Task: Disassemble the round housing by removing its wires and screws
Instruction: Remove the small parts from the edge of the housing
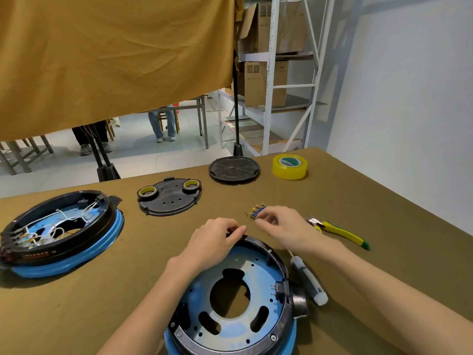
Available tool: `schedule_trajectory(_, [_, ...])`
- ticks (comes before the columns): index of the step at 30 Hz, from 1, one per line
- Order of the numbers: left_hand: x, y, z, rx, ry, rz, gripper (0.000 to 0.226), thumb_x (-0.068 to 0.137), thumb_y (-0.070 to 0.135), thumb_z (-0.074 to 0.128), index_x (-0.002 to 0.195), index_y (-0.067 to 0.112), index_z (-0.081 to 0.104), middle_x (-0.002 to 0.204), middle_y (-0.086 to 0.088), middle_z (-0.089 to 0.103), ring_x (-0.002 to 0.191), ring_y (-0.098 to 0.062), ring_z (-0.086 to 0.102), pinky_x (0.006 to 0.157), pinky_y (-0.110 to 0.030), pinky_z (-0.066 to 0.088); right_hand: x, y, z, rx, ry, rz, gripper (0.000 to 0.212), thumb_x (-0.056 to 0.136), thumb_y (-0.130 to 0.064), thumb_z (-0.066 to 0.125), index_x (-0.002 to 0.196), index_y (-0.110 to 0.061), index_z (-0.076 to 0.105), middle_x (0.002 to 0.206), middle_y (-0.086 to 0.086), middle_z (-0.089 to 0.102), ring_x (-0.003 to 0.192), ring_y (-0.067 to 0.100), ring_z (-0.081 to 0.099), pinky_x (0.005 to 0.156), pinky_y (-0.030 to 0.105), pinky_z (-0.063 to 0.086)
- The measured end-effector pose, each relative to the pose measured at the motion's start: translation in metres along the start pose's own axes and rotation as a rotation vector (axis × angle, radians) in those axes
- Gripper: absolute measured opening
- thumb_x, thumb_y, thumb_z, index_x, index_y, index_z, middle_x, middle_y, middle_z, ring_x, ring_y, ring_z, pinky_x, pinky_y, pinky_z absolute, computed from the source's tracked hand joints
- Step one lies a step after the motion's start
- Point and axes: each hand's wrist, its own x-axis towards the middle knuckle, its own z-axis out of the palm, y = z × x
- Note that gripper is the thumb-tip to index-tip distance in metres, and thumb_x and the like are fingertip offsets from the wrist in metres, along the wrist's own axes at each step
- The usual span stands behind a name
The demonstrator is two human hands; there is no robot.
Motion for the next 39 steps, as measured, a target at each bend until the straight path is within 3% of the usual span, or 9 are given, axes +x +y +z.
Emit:
schedule_trajectory(3, [-0.016,-0.013,-0.015,-0.021,0.003,-0.028,0.026,0.104,0.049,0.052,0.114,0.035,0.071,0.11,0.014,0.073,0.102,-0.009,0.067,0.092,-0.039,0.058,-0.037,-0.014,0.015,-0.058,-0.152,0.004,0.034,0.097,-0.051,0.056,0.119,-0.026,0.063,0.104,-0.01,0.065,0.095,0.007,0.061,0.081,0.03,0.049])
schedule_trajectory(6, [-0.042,-0.033,-0.024,-0.105,-0.03,-0.051,0.029,0.106,0.037,0.054,0.134,0.036,0.062,0.127,0.017,0.066,0.117,-0.005,0.061,0.101,-0.03,0.052,-0.047,-0.014,0.022,-0.105,-0.118,-0.035,0.026,0.102,-0.038,0.053,0.123,-0.026,0.063,0.113,-0.003,0.067,0.103,0.017,0.061,0.09,0.041,0.051])
schedule_trajectory(12, [-0.074,-0.047,-0.019,-0.15,0.053,-0.096,0.042,0.107,0.016,0.05,0.148,0.028,0.052,0.139,0.012,0.059,0.129,-0.007,0.053,0.109,-0.028,0.045,-0.017,-0.017,0.018,0.081,-0.08,0.011,0.033,0.095,-0.039,0.069,0.119,-0.017,0.072,0.106,-0.001,0.072,0.093,0.007,0.064,0.08,0.021,0.05])
schedule_trajectory(20, [-0.069,-0.043,-0.027,-0.256,0.29,-0.129,0.021,0.094,0.023,0.076,0.115,0.022,0.075,0.104,0.012,0.073,0.091,0.004,0.068,0.084,-0.024,0.06,-0.045,0.004,0.022,0.032,-0.094,0.032,0.026,0.099,-0.046,0.058,0.116,-0.029,0.07,0.098,-0.017,0.065,0.085,-0.004,0.059,0.067,0.014,0.041])
schedule_trajectory(25, [-0.09,-0.044,-0.022,-0.223,0.126,-0.126,0.038,0.106,0.017,0.051,0.141,0.031,0.056,0.136,0.006,0.058,0.129,-0.011,0.052,0.112,-0.034,0.043,-0.029,-0.008,0.018,0.048,0.064,0.04,0.026,0.087,-0.047,0.075,0.101,-0.024,0.078,0.088,-0.013,0.072,0.081,0.002,0.066,0.062,0.009,0.047])
schedule_trajectory(29, [-0.127,-0.053,-0.015,-0.152,0.158,-0.009,0.03,0.105,0.021,0.049,0.122,0.04,0.065,0.15,0.019,0.042,0.142,-0.003,0.032,0.119,-0.034,0.028,-0.004,-0.041,0.022,-0.221,0.081,0.062,0.051,0.082,-0.062,0.073,0.109,-0.019,0.072,0.103,-0.001,0.069,0.092,0.016,0.064,0.073,0.031,0.053])
schedule_trajectory(32, [-0.143,-0.05,-0.008,-0.136,0.216,0.014,0.032,0.105,0.029,0.042,0.086,0.038,0.066,0.157,0.026,0.04,0.136,0.002,0.04,0.114,-0.035,0.037,-0.018,-0.064,0.035,-0.302,0.11,0.01,0.045,0.093,-0.054,0.063,0.12,-0.019,0.068,0.118,0.006,0.06,0.106,0.025,0.059,0.09,0.04,0.05])
schedule_trajectory(34, [-0.142,-0.041,-0.001,-0.09,0.343,-0.006,0.034,0.102,0.03,0.042,0.072,0.037,0.055,0.153,0.019,0.049,0.126,0.001,0.048,0.108,-0.037,0.045,-0.046,-0.075,0.045,-0.227,0.126,-0.084,0.039,0.095,-0.055,0.057,0.114,-0.024,0.069,0.11,0.0,0.06,0.104,0.021,0.057,0.093,0.042,0.047])
schedule_trajectory(39, [-0.133,-0.019,0.02,0.058,0.493,-0.193,0.03,0.1,0.028,0.048,0.085,0.02,0.072,0.149,0.004,0.055,0.118,-0.015,0.052,0.106,-0.039,0.041,-0.101,-0.092,0.053,-0.03,-0.155,-0.289,0.036,0.09,-0.061,0.06,0.102,-0.029,0.073,0.091,-0.016,0.067,0.09,0.002,0.061,0.083,0.032,0.053])
